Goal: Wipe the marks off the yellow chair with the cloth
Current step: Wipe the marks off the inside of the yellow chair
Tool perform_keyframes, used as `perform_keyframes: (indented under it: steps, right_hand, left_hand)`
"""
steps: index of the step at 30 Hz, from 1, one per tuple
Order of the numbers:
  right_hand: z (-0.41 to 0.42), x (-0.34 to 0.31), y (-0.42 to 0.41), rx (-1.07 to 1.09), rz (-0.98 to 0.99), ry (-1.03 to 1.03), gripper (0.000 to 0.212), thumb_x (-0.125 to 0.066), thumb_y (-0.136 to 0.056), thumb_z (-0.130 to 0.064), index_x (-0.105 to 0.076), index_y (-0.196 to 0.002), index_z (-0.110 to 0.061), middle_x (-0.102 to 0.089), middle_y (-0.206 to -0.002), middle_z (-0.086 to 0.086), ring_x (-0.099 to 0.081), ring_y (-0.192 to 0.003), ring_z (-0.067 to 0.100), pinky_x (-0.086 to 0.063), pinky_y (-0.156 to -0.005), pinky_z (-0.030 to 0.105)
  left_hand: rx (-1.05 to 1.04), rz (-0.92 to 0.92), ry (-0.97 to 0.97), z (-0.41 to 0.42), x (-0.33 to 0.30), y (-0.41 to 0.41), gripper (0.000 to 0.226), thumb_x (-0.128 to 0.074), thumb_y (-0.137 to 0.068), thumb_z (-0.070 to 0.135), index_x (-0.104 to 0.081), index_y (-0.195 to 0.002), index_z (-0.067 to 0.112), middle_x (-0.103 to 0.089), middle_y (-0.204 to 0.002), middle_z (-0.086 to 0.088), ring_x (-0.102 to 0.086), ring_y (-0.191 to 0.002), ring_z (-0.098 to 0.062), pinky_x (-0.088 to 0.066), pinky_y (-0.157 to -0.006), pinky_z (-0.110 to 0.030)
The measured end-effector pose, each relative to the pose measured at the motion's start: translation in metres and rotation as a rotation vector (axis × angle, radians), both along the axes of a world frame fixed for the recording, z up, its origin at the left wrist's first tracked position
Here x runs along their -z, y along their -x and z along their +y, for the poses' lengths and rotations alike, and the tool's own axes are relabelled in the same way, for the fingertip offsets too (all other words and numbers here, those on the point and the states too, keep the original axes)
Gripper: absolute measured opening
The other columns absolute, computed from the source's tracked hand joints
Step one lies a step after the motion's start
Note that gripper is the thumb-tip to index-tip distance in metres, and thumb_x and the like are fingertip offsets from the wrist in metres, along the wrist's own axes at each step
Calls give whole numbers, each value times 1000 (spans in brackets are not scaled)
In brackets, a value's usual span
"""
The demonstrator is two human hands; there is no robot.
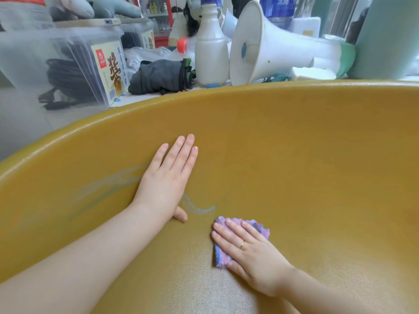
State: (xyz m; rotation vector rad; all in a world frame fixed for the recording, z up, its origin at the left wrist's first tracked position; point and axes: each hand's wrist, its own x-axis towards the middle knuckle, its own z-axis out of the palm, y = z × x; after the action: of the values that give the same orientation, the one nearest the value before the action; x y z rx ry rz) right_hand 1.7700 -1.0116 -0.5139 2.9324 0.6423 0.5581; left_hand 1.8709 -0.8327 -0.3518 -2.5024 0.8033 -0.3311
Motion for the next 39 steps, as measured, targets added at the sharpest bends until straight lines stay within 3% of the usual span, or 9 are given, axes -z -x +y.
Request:
perform_keyframes:
  steps: [4,7,10,14,18,23,26,32,39]
  right_hand:
    - [-2,-33,-43,71,-161,-42,48,-27,-95,-39,-31,-140,-25,-41,-144,-8,-33,-132,15,-10,-110,30]
    - [-10,-74,-87,142,-375,-89,51,-36,-90,-34,-30,-139,-21,-34,-145,-7,-28,-133,18,-10,-111,31]
    - [-10,-109,-117,260,-549,-207,47,-27,-98,-36,-30,-141,-17,-32,-147,-1,-24,-135,21,-11,-111,34]
    - [0,-116,-131,347,-629,-303,49,-32,-97,-34,-29,-142,-13,-32,-148,6,-18,-137,26,-5,-114,36]
    - [25,-85,-112,385,-489,-451,55,-33,-94,-33,-22,-144,-12,-17,-151,1,-1,-142,24,3,-115,34]
    - [64,-14,-38,222,-73,-517,52,-8,-97,-47,-9,-145,-27,14,-154,-14,9,-143,13,8,-115,28]
    - [85,4,-4,147,65,-582,52,-8,-97,-48,-5,-146,-32,8,-154,-17,2,-143,14,1,-113,31]
    - [110,6,17,208,45,-498,53,-10,-99,-45,-15,-147,-22,-17,-154,-5,-18,-139,20,-12,-111,34]
    - [81,-21,-46,404,-114,-545,57,-8,-98,-48,-29,-140,-17,-28,-147,-3,-22,-135,22,-4,-111,30]
  left_hand:
    - [6,-6,8,1,1,0,141,-67,-58,67,40,-123,3,48,-130,-13,27,-140,-27,15,-113,-40]
    - [15,-14,18,1,3,-3,141,-67,-58,67,41,-124,4,49,-130,-12,28,-139,-27,21,-108,-39]
    - [27,-24,20,3,5,-6,142,-66,-58,68,42,-123,4,50,-129,-13,29,-138,-27,24,-103,-40]
    - [32,-35,14,2,8,-7,142,-66,-57,68,43,-122,4,51,-131,-13,30,-137,-28,24,-103,-40]
    - [15,-47,-1,0,7,-5,143,-67,-58,66,40,-130,3,38,-146,-15,28,-138,-28,23,-104,-40]
    - [4,-21,-30,-1,-2,2,140,-70,-59,61,29,-138,2,34,-149,-15,23,-141,-28,13,-114,-41]
    - [28,41,-82,9,-15,5,137,-72,-59,60,23,-142,8,33,-150,-11,22,-142,-24,10,-116,-38]
    - [11,19,-228,46,-31,21,127,-66,-65,62,19,-144,10,36,-148,-12,22,-142,-26,11,-115,-40]
    - [-23,27,-210,58,-32,20,117,-57,-71,65,18,-145,13,31,-150,-15,21,-142,-27,9,-116,-40]
